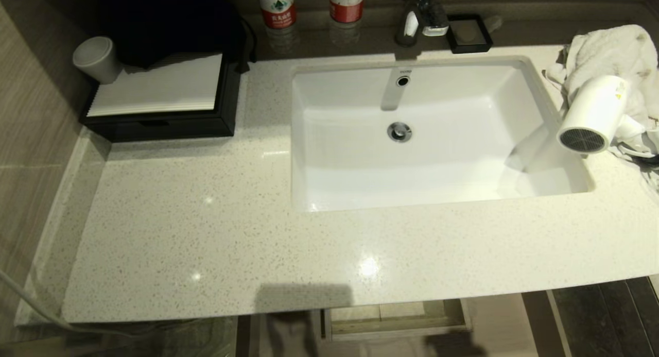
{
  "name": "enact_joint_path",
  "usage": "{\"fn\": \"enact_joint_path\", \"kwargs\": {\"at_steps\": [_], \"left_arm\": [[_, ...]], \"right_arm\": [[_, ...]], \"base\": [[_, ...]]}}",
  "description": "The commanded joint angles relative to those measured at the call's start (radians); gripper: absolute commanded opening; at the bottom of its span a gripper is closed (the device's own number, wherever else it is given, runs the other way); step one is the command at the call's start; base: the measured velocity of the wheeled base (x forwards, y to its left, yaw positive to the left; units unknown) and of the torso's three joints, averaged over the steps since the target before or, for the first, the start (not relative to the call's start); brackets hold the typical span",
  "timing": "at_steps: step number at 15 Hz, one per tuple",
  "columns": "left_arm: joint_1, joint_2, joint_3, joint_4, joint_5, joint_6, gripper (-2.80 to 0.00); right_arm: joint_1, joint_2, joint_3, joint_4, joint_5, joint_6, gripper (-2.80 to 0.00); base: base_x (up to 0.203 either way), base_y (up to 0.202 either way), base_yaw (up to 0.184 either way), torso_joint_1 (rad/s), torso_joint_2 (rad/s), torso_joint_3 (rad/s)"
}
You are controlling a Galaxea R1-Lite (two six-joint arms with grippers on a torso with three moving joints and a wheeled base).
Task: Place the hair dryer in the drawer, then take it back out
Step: Pick up the hairdryer
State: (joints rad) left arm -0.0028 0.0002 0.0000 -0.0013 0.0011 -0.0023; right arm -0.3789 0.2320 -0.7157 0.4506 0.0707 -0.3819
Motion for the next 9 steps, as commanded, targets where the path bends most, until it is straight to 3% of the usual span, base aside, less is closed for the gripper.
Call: {"fn": "enact_joint_path", "kwargs": {"at_steps": [1, 7, 9], "left_arm": [[0.0, 0.0, 0.001, 0.0, 0.0, 0.0, -2.8], [0.0, 0.0, 0.002, 0.0, 0.0, 0.001, -2.8], [0.0, 0.0, 0.002, 0.0, 0.0, 0.0, -2.8]], "right_arm": [[0.001, 0.037, -0.013, 0.009, 0.001, -0.003, -2.8], [0.0, 0.307, -0.203, 0.037, -0.012, -0.005, -2.8], [-0.009, 0.413, -0.28, 0.034, -0.05, -0.06, -2.8]], "base": [[0.0, 0.0, 0.0, 0.217, -0.21, -0.003], [0.0, 0.0, 0.0, 0.033, -0.04, 0.001], [0.0, 0.0, 0.0, 0.0, 0.0, 0.0]]}}
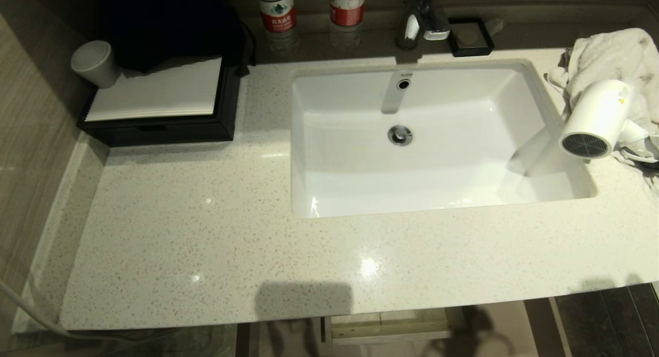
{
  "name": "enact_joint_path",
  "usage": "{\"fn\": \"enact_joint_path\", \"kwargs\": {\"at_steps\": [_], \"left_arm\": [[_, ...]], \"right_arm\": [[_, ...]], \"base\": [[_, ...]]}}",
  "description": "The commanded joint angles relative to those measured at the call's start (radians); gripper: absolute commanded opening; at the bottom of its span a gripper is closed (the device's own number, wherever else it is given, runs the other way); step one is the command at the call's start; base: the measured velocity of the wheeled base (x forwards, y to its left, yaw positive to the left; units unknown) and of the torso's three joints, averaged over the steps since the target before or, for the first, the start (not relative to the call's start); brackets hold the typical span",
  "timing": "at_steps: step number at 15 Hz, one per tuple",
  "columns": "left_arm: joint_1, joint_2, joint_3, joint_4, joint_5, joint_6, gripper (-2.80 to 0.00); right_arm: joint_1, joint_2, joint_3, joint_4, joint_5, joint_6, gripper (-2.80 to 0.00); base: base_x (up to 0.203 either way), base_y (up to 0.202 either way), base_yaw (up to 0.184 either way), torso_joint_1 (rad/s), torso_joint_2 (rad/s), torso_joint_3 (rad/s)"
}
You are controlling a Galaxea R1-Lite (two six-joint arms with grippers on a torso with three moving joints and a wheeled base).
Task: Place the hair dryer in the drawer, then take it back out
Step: Pick up the hairdryer
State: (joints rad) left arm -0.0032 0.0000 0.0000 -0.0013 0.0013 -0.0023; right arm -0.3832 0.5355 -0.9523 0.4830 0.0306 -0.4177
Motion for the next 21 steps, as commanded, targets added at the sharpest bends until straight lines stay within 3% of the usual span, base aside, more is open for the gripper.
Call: {"fn": "enact_joint_path", "kwargs": {"at_steps": [1, 5, 6, 10, 12, 16, 21], "left_arm": [[0.0, 0.0, 0.001, 0.0, 0.0, 0.0, -2.8], [0.0, 0.0, 0.0, 0.0, 0.0, -0.001, -2.8], [0.0, 0.0, 0.0, 0.0, 0.0, -0.001, -2.8], [0.0, 0.0, 0.001, 0.0, 0.0, 0.0, -2.8], [0.0, 0.0, 0.0, 0.0, 0.0, 0.0, -2.8], [0.0, 0.0, 0.0, 0.0, 0.0, 0.001, -2.8], [0.0, 0.0, 0.002, 0.0, 0.0, -0.001, -2.8]], "right_arm": [[-0.009, 0.161, -0.076, 0.003, -0.034, -0.062, -2.8], [-0.074, 0.356, -0.223, 0.052, -0.062, -0.158, -2.8], [-0.098, 0.396, -0.248, 0.062, -0.059, -0.191, 0.0], [-0.119, 0.523, -0.285, 0.069, -0.033, -0.263, 0.0], [-0.142, 0.606, -0.333, 0.079, 0.103, -0.301, 0.0], [-0.193, 0.794, -0.509, 0.268, 0.271, -0.517, 0.0], [-0.275, 0.965, -0.696, 0.41, 0.302, -0.751, 0.0]], "base": [[0.0, 0.0, 0.0, 0.0, 0.0, 0.0], [0.0, 0.0, 0.0, 0.0, 0.0, 0.0], [0.0, 0.0, 0.0, 0.0, 0.0, 0.0], [0.0, 0.0, 0.0, 0.0, 0.0, 0.0], [0.0, 0.0, 0.0, 0.0, 0.0, 0.0], [0.0, 0.0, 0.0, 0.0, 0.0, 0.0], [0.0, 0.0, 0.0, 0.0, 0.0, 0.0]]}}
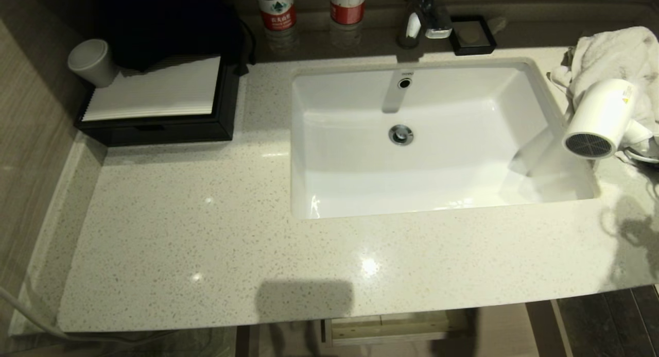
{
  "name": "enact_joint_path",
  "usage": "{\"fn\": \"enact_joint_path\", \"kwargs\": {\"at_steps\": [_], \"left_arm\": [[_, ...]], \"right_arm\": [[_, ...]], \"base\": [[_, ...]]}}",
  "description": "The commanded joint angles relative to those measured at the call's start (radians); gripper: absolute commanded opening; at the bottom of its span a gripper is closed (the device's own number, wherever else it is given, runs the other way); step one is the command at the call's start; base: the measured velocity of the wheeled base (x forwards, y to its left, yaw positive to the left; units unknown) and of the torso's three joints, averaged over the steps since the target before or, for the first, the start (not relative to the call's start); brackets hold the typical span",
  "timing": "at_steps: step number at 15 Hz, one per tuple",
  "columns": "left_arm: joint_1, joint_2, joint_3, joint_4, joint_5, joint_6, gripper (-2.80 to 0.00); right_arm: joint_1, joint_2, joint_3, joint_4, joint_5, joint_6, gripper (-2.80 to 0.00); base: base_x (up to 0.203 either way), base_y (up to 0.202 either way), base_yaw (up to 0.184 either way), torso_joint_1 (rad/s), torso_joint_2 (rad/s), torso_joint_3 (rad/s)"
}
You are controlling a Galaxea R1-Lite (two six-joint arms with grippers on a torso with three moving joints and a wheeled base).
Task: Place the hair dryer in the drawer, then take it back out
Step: Pick up the hairdryer
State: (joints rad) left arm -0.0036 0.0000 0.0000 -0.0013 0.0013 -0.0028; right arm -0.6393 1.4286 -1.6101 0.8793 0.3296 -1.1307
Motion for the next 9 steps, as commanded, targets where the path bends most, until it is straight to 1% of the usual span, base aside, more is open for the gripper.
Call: {"fn": "enact_joint_path", "kwargs": {"at_steps": [1, 3, 4, 6, 8, 9], "left_arm": [[0.001, 0.0, 0.0, 0.0, 0.0, 0.0, -2.8], [0.001, 0.0, 0.001, 0.0, 0.0, 0.0, -2.8], [0.001, 0.0, 0.001, 0.0, 0.0, 0.0, -2.8], [0.001, 0.0, 0.002, 0.0, 0.0, 0.0, -2.8], [0.001, 0.0, 0.002, 0.0, 0.0, 0.0, -2.8], [0.001, 0.0, 0.002, 0.0, 0.0, 0.001, -2.8]], "right_arm": [[-0.032, 0.097, -0.059, 0.022, 0.004, -0.068, 0.0], [-0.054, 0.125, -0.068, 0.039, 0.008, -0.086, 0.0], [-0.055, 0.138, -0.067, 0.055, 0.023, -0.086, 0.0], [-0.054, 0.171, -0.068, 0.065, 0.084, -0.087, 0.0], [-0.053, 0.199, -0.073, 0.058, 0.11, -0.09, 0.0], [-0.053, 0.215, -0.088, 0.056, 0.12, -0.118, 0.0]], "base": [[0.0, 0.0, 0.0, 0.0, 0.0, 0.0], [0.0, 0.0, 0.0, 0.0, 0.0, 0.0], [0.0, 0.0, 0.0, -0.008, 0.03, 0.011], [0.0, 0.0, 0.0, 0.0, 0.0, 0.0], [0.0, 0.0, 0.0, 0.0, 0.0, 0.0], [0.0, 0.0, 0.0, 0.0, 0.0, 0.0]]}}
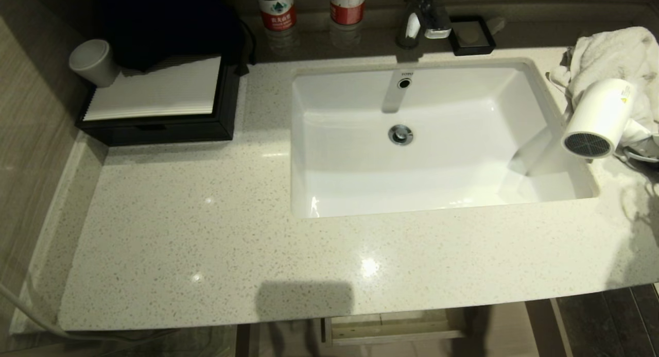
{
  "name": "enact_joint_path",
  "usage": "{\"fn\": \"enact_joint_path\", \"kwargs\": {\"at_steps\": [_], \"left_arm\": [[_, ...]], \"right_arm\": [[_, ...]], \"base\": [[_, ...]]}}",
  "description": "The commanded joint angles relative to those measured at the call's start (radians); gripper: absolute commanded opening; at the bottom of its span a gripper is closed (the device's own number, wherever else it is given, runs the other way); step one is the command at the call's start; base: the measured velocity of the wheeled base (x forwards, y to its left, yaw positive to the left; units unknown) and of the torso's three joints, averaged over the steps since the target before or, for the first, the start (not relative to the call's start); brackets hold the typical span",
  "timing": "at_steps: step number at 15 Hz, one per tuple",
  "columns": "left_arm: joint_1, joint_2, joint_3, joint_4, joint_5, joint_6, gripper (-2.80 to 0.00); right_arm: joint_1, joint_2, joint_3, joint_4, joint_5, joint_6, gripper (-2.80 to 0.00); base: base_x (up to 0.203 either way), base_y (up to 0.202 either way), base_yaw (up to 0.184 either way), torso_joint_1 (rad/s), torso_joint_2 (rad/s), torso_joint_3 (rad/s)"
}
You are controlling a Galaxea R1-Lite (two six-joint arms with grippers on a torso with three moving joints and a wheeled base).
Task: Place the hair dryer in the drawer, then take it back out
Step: Pick up the hairdryer
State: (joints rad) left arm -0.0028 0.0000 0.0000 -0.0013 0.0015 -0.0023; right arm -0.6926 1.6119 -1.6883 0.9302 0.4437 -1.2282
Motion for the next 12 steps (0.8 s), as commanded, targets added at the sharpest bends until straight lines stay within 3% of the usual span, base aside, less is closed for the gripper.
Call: {"fn": "enact_joint_path", "kwargs": {"at_steps": [1, 4, 8, 12], "left_arm": [[0.0, 0.0, 0.002, 0.0, 0.0, 0.0, -2.8], [0.0, 0.0, 0.0, 0.0, 0.0, 0.0, -2.8], [0.0, 0.0, 0.002, 0.0, 0.0, 0.0, -2.8], [0.0, 0.0, 0.0, 0.0, 0.0, 0.0, -2.8]], "right_arm": [[0.001, 0.054, -0.032, 0.012, 0.018, -0.067, 0.0], [0.001, 0.125, -0.092, 0.027, 0.069, -0.135, 0.0], [0.017, 0.2, -0.152, 0.029, 0.08, -0.14, 0.0], [0.044, 0.26, -0.19, 0.029, 0.148, -0.139, 0.0]], "base": [[0.0, 0.0, 0.0, 0.0, 0.0, 0.0], [0.0, 0.0, 0.0, 0.0, 0.0, 0.0], [0.0, 0.0, 0.0, 0.0, 0.0, 0.0], [0.0, 0.0, 0.0, 0.0, 0.0, 0.0]]}}
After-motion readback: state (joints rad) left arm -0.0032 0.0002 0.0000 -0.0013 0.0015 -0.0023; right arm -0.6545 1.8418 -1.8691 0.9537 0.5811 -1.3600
